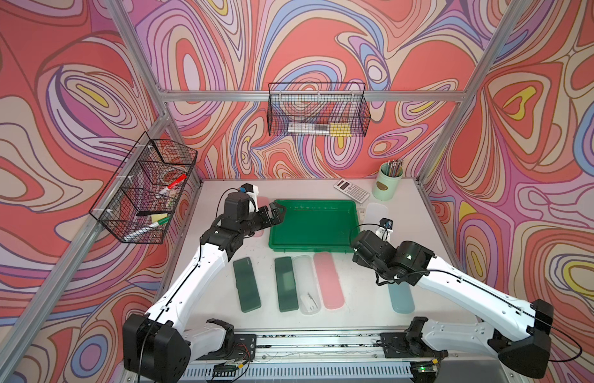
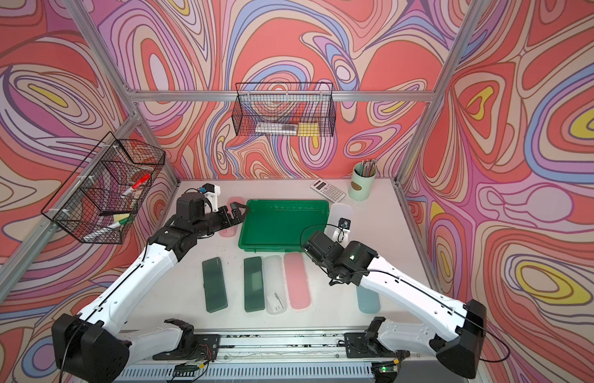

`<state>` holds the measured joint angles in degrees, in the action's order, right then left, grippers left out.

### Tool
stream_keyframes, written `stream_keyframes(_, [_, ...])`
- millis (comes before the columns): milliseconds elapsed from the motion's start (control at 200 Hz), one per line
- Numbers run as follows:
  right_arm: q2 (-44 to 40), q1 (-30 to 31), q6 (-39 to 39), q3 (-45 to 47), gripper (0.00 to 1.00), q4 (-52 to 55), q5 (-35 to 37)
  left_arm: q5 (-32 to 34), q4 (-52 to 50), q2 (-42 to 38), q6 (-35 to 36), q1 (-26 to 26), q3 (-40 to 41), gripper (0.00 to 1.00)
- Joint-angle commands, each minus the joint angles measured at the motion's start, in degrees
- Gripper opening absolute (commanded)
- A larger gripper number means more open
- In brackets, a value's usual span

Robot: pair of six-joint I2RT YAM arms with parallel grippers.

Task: Put the pencil case into the storage box
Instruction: Place the pencil case at the storage box.

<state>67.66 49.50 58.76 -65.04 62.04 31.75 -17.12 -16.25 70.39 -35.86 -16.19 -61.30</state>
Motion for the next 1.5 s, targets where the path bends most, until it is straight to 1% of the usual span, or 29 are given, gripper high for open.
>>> stream_keyframes(0, [2.8, -1.7, -8.2, -2.6, 0.74, -5.0, -2.2, 1.7, -4.3, 2.3, 2.7, 0.4, -3.6, 0.99])
stream_keyframes(85, [5.4, -3.1, -12.2, -4.5, 0.74, -8.1, -3.5, 1.4, -4.8, 4.0, 2.9, 1.3, -4.6, 0.99])
stream_keyframes(245, [11.8, -6.0, -18.7, -7.7, 0.74, -16.2, -9.8, -0.8, -4.7, 7.2, 1.6, 4.1, -4.5, 0.99])
stream_keyframes(426, [23.7, -6.6, -22.2, -13.0, 0.74, -22.7, -14.5, 0.3, -5.4, 8.5, 2.6, 5.8, -3.6, 0.99])
stream_keyframes(601, [33.3, -6.6, -21.5, -16.7, 0.73, -29.6, -16.3, 0.7, -6.0, 8.0, 3.3, 6.5, -2.9, 0.99])
stream_keyframes(736, [41.1, -6.6, -19.8, -21.2, 0.73, -30.9, -16.6, 1.3, -5.8, 7.3, 3.2, 6.5, -1.4, 0.99])
stream_keyframes(901, [46.9, -6.5, -18.2, -24.7, 0.73, -33.0, -17.3, 0.4, -4.3, 7.6, 2.5, 6.5, -0.2, 0.99])
stream_keyframes(1127, [52.5, -5.3, -16.4, -30.0, 0.73, -31.0, -18.0, -0.1, -3.4, 9.6, 1.4, 6.5, -0.1, 0.99])
stream_keyframes(1252, [55.2, -4.1, -15.1, -32.2, 0.73, -30.4, -19.5, -0.5, -2.6, 10.3, 1.2, 6.5, -0.2, 0.99])
stream_keyframes(1317, [56.2, -3.2, -14.9, -33.1, 0.73, -29.8, -19.1, -0.6, -2.6, 10.7, 1.2, 6.5, -0.5, 0.99])
stream_keyframes(1372, [56.9, -2.7, -14.4, -33.8, 0.76, -29.0, -18.5, -0.7, -2.6, 11.0, 1.4, 6.5, -0.7, 0.99])
stream_keyframes(1497, [57.6, -2.2, -14.0, -34.1, 0.77, -29.5, -19.4, -0.7, -2.8, 12.0, 1.7, 6.5, -1.6, 0.99])
